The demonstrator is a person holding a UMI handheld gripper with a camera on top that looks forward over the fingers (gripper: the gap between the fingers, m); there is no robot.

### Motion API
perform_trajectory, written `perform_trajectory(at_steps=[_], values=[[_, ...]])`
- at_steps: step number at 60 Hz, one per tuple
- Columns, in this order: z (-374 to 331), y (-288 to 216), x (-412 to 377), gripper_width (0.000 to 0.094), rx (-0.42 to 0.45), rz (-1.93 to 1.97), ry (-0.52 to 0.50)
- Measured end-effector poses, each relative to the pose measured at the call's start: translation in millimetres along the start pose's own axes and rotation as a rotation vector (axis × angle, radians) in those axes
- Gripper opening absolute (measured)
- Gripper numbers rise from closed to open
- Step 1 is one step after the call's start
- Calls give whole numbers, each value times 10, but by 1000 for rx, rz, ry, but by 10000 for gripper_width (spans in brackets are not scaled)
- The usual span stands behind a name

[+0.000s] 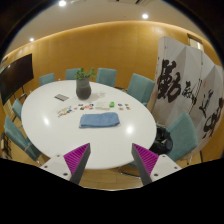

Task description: Fold towel

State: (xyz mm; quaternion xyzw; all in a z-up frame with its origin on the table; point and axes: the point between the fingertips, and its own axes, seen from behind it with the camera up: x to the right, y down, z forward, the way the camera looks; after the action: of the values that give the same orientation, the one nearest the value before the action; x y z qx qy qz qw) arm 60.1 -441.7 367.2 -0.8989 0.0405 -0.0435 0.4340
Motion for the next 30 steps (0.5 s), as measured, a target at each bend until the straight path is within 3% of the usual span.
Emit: perform_trajectory(at_steps=[18,30], values=[[507,421,1,856,-77,-2,0],[1117,867,-562,857,-121,-3,-53]])
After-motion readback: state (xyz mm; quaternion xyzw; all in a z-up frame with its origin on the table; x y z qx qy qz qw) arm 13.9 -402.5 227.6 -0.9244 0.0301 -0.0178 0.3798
